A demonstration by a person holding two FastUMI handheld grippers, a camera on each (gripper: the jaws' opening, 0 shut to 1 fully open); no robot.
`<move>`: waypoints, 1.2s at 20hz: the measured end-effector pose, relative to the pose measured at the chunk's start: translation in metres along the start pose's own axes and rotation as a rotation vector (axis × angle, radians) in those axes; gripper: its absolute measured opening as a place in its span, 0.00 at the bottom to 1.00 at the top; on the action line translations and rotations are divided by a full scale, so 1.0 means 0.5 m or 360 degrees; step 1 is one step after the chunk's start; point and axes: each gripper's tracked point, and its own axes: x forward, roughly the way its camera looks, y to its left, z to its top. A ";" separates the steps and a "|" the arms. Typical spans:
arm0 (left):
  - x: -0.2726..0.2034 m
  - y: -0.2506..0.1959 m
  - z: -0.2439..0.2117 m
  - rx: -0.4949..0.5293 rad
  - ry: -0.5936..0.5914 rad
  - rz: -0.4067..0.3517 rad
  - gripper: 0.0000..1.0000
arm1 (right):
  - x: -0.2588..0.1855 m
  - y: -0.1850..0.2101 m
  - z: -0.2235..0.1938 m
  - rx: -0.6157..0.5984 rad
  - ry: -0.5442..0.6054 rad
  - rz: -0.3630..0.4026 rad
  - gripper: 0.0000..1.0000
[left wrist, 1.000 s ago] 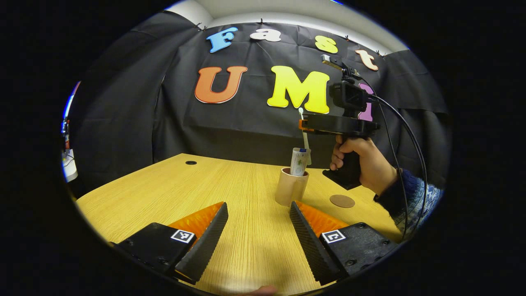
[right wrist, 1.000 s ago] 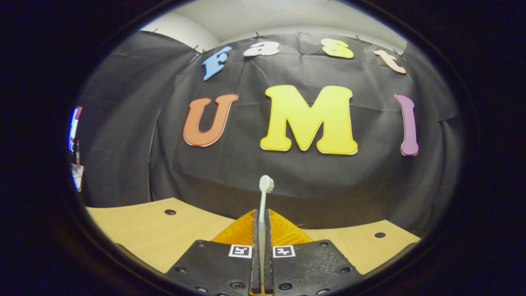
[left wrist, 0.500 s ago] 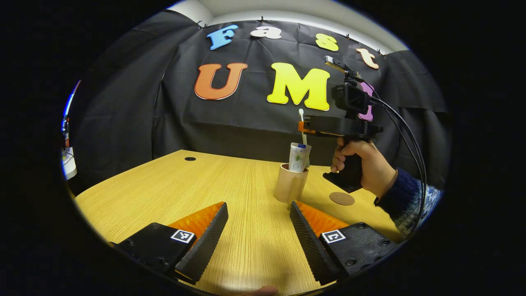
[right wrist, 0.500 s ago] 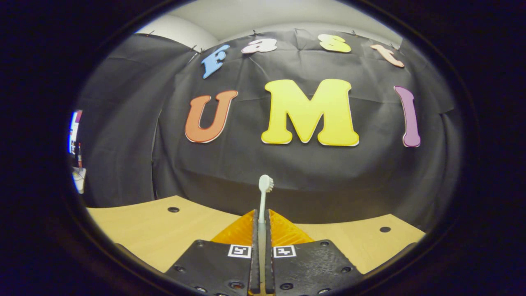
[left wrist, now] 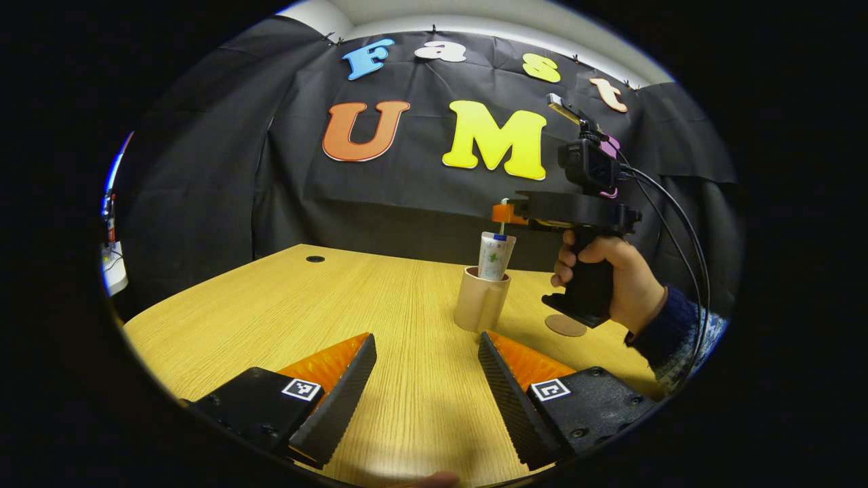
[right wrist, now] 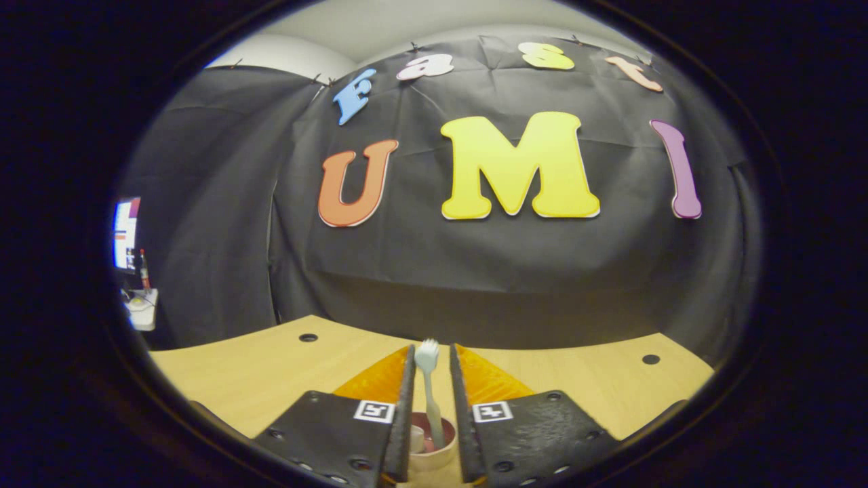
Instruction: Put the toothbrush and toothpaste on the desktop into the cup, then pick up the cup and place it on the coaster on the desktop.
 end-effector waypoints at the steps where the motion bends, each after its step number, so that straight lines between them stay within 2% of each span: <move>1: 0.000 -0.001 0.000 0.0002 0.0008 0.0002 0.96 | -0.010 0.003 0.001 0.0043 0.0018 0.0023 0.40; 4: 0.001 -0.006 0.005 0.0011 0.0021 0.0012 0.96 | -0.051 0.002 0.017 0.0086 0.0066 0.0065 0.93; 7: 0.016 -0.013 0.026 0.0017 0.0012 0.0025 0.96 | -0.102 -0.027 0.046 -0.0037 0.0020 0.0014 0.99; 9: 0.031 -0.023 0.038 0.0032 0.0031 0.0031 1.00 | -0.145 -0.049 0.062 -0.0091 -0.0015 -0.0032 0.95; 10: 0.038 -0.025 0.045 0.0042 0.0039 0.0038 0.96 | -0.167 -0.057 0.066 -0.0108 -0.0022 -0.0045 0.92; 11: 0.044 -0.031 0.053 0.0048 0.0047 0.0040 0.96 | -0.193 -0.070 0.074 -0.0124 -0.0025 -0.0069 0.95; 14: 0.073 -0.056 0.079 0.0048 0.0065 0.0018 0.96 | -0.276 -0.109 0.091 -0.0139 -0.0046 -0.0118 0.94; 20: 0.153 -0.133 0.100 0.0144 0.0261 -0.0081 0.96 | -0.426 -0.185 0.096 -0.0129 -0.0092 -0.0183 0.96; 24: 0.217 -0.162 0.102 0.0170 0.0412 -0.0075 0.96 | -0.505 -0.229 0.090 -0.0152 -0.0174 -0.0226 0.96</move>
